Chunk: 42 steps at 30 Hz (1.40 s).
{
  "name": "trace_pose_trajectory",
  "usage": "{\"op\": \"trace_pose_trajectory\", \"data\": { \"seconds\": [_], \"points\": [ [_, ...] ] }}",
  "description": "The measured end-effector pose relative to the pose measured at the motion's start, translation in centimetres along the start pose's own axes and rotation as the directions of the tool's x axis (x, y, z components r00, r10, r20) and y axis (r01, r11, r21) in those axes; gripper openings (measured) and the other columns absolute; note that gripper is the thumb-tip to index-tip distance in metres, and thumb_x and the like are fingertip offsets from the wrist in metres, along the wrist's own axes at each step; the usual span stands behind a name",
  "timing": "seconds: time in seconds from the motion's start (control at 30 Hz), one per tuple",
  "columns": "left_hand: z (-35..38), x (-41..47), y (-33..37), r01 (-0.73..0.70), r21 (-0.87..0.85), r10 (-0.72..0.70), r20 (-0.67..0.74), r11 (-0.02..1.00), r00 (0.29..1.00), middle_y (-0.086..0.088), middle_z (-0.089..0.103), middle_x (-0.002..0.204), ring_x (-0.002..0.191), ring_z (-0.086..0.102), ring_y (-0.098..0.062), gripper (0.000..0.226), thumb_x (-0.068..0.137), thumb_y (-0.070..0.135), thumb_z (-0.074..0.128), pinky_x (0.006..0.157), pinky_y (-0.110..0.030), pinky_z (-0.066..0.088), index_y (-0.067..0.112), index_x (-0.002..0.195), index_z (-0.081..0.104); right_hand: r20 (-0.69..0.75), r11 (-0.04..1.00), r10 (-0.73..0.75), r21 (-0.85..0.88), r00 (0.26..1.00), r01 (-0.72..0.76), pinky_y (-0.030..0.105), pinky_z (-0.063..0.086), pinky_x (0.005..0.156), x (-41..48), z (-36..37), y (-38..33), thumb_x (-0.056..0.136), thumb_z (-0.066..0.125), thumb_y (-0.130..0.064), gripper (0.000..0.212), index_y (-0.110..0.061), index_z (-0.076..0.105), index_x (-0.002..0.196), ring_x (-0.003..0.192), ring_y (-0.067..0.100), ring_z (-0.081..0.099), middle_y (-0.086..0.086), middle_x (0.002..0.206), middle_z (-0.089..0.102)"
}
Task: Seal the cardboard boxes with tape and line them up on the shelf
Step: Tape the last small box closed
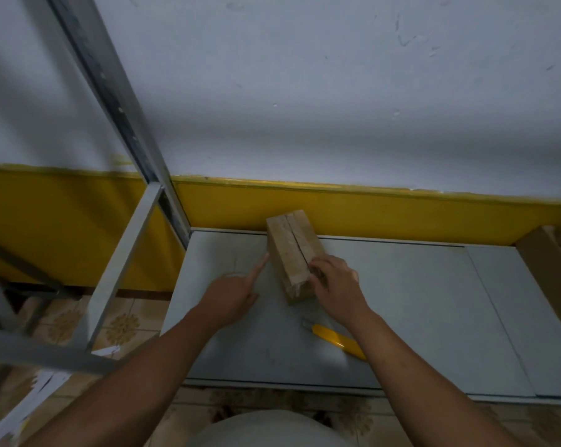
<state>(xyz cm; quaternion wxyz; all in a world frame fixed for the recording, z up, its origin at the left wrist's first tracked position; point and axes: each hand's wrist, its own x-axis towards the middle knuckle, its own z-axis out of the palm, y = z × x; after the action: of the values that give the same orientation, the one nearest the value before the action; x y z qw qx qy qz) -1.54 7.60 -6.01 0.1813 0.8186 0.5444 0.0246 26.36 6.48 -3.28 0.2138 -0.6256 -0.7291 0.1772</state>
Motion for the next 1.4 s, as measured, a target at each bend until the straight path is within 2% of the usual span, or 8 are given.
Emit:
{"op": "trace_pose_trajectory", "data": {
  "seconds": [0.33, 0.47, 0.53, 0.63, 0.8, 1.0, 1.2, 1.4],
  "points": [
    [3.2, -3.0, -1.9, 0.161, -0.098, -0.165, -0.033, 0.982, 0.986, 0.009, 0.060, 0.084, 0.071, 0.056, -0.008, 0.128, 0.084, 0.055, 0.080, 0.060, -0.031, 0.054, 0.047, 0.161, -0.021, -0.046, 0.996, 0.015, 0.093, 0.999, -0.011, 0.046, 0.043, 0.103, 0.0, 0.9, 0.7, 0.099, 0.062, -0.029, 0.024, -0.025, 0.071, 0.121, 0.127, 0.018, 0.051, -0.008, 0.130, 0.063],
    [2.1, -2.3, -0.6, 0.194, -0.262, -0.250, -0.199, 0.945, 0.948, 0.010, 0.058, 0.108, 0.088, 0.059, -0.006, 0.060, 0.089, 0.052, 0.079, 0.080, -0.034, 0.058, 0.029, 0.140, 0.058, -0.071, 0.994, 0.020, 0.111, 0.997, -0.012, 0.042, 0.040, 0.107, 0.1, 1.3, 1.4, 0.099, 0.057, -0.026, 0.027, -0.024, 0.070, 0.122, 0.131, 0.026, 0.046, -0.005, 0.131, 0.065],
    [1.0, -1.8, 1.6, 0.201, -0.440, -0.317, -0.207, 0.875, 0.926, 0.010, 0.063, 0.106, 0.087, 0.061, -0.003, 0.027, 0.098, 0.039, 0.072, 0.084, -0.033, 0.059, 0.025, 0.121, 0.070, -0.095, 0.973, 0.101, 0.218, 0.990, -0.078, 0.031, 0.038, 0.105, 0.2, 1.2, 1.6, 0.101, 0.060, -0.018, 0.028, -0.019, 0.067, 0.128, 0.127, 0.026, 0.053, 0.002, 0.133, 0.062],
    [0.5, -1.2, 5.6, 0.209, -0.652, -0.377, -0.128, 0.729, 0.917, 0.002, 0.068, 0.124, 0.107, 0.066, -0.010, 0.031, 0.105, 0.024, 0.064, 0.085, -0.013, 0.051, 0.016, 0.135, 0.067, -0.012, 0.876, 0.291, 0.406, 0.957, -0.262, 0.024, 0.043, 0.098, -0.1, 1.0, 1.4, 0.102, 0.061, -0.015, 0.035, -0.016, 0.061, 0.137, 0.118, 0.013, 0.055, 0.003, 0.134, 0.059],
    [1.3, -1.6, 8.2, 0.056, -0.700, -0.267, -0.197, 0.712, 0.943, 0.003, 0.050, 0.134, 0.123, 0.058, -0.009, 0.044, 0.104, 0.015, 0.063, 0.104, -0.027, 0.053, 0.019, 0.147, 0.056, 0.023, 0.861, 0.262, 0.445, 0.965, -0.245, 0.037, 0.052, 0.103, -0.6, 1.9, 1.1, 0.102, 0.062, -0.021, 0.036, -0.019, 0.060, 0.138, 0.122, 0.016, 0.059, 0.001, 0.135, 0.061],
    [1.8, -2.0, 7.3, 0.051, -0.732, -0.231, -0.147, 0.679, 0.962, 0.011, 0.062, 0.143, 0.135, 0.057, -0.007, 0.048, 0.102, 0.028, 0.056, 0.113, -0.040, 0.050, 0.029, 0.149, 0.055, 0.038, 0.820, 0.237, 0.527, 0.971, -0.221, 0.020, 0.048, 0.097, -1.9, 2.0, -0.5, 0.103, 0.058, -0.019, 0.032, -0.032, 0.057, 0.132, 0.117, 0.000, 0.059, -0.015, 0.130, 0.062],
    [2.9, -2.1, 7.7, 0.038, -0.728, -0.187, -0.125, 0.684, 0.974, 0.015, 0.062, 0.146, 0.134, 0.057, -0.002, 0.057, 0.101, 0.035, 0.052, 0.113, -0.034, 0.051, 0.030, 0.157, 0.047, 0.002, 0.799, 0.216, 0.574, 0.976, -0.178, 0.018, 0.049, 0.099, -3.1, 2.4, -1.7, 0.102, 0.053, -0.008, 0.046, -0.044, 0.052, 0.130, 0.117, -0.008, 0.059, -0.022, 0.124, 0.064],
    [2.6, -1.3, 6.9, 0.100, -0.720, -0.319, -0.175, 0.687, 0.931, 0.011, 0.071, 0.127, 0.115, 0.065, -0.004, 0.047, 0.097, 0.044, 0.072, 0.101, -0.032, 0.056, 0.025, 0.139, 0.067, -0.014, 0.805, 0.193, 0.574, 0.981, -0.150, 0.017, 0.053, 0.093, -2.8, 1.9, -1.2, 0.098, 0.065, -0.011, 0.043, -0.042, 0.062, 0.127, 0.111, -0.006, 0.064, -0.025, 0.117, 0.069]
  ]
}}
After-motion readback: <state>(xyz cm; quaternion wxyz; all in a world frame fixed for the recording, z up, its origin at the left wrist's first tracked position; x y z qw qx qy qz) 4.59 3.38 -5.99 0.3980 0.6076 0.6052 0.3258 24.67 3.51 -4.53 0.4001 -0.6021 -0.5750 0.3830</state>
